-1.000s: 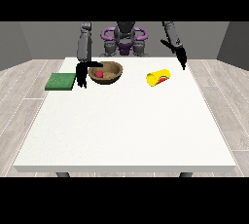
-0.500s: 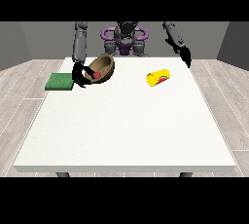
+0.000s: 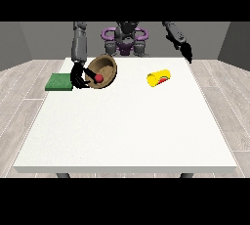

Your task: Pick the cup and pour the ball into the bowl, then pick the bowl and place it on the pad

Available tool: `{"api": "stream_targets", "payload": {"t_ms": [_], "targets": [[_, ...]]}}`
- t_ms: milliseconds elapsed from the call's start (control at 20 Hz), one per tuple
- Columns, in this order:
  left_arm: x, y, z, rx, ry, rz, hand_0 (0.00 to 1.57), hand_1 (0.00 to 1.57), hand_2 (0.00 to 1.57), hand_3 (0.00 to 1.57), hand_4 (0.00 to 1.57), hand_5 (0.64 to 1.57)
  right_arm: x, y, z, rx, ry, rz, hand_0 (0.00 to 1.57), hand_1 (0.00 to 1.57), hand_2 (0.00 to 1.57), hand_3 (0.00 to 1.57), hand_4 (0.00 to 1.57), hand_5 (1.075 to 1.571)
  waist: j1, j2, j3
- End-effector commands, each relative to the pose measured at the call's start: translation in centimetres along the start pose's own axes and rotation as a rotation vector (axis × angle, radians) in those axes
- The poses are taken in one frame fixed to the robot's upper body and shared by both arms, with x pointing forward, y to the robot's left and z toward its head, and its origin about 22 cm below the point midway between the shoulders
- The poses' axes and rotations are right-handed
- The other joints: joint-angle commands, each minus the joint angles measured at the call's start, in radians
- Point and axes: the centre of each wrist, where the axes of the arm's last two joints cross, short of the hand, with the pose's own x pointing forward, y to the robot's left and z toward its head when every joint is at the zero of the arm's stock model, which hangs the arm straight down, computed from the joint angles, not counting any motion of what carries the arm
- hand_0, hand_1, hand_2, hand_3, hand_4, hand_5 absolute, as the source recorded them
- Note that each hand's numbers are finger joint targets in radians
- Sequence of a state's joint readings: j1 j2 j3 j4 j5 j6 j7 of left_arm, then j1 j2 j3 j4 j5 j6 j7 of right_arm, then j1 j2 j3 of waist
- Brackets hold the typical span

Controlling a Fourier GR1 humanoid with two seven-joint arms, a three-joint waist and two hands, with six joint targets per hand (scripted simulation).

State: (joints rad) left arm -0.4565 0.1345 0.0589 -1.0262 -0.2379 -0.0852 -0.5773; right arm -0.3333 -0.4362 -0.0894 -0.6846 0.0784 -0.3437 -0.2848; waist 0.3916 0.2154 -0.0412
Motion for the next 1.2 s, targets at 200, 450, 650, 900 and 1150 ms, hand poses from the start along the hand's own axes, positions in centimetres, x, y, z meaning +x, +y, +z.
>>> {"api": "stream_targets", "payload": {"t_ms": [200, 450, 650, 900, 1150], "targets": [[-4.3, -0.7, 6.2, 0.062, 0.222, 0.036, 0.0, 0.0, 0.0, 0.0, 0.0, 0.724, 2.7, -2.5, -1.7, 0.164, 0.283, 0.323, 1.57, 1.57, 1.57, 1.57, 1.29, 1.562, -0.119, -0.185, 0.036], [-6.3, -0.9, 10.9, 0.125, 0.398, 0.056, 0.0, 0.0, 0.0, 0.0, 0.0, 0.729, 9.0, -8.2, -4.5, 0.25, 0.184, 0.625, 1.57, 1.57, 1.57, 1.57, 1.57, 1.571, -0.223, -0.338, 0.0345], [-6.3, 2.2, 10.6, 0.188, 0.303, 0.008, 0.0, 0.0, 0.0, 0.0, 0.0, 0.719, 16.4, -7.5, -6.0, 0.271, 0.063, 0.616, 1.57, 1.57, 1.57, 1.57, 1.57, 1.555, -0.275, -0.228, 0.0396], [-6.0, 7.2, 13.4, 0.286, 0.285, -0.042, 0.0, 0.0, 0.0, 0.0, 0.0, 0.71, 13.1, -11.3, -5.9, 0.258, 0.006, 0.601, 1.57, 1.57, 1.57, 1.57, 1.57, 1.543, -0.319, -0.184, 0.0408], [-4.2, 12.4, 10.8, 0.35, 0.078, -0.027, 0.0, 0.0, 0.0, 0.0, 0.0, 0.761, 12.6, -15.2, -7.0, 0.034, -0.039, 0.508, 1.57, 1.57, 1.57, 1.49, 1.53, 1.57, -0.283, 0.028, 0.0414]]}}
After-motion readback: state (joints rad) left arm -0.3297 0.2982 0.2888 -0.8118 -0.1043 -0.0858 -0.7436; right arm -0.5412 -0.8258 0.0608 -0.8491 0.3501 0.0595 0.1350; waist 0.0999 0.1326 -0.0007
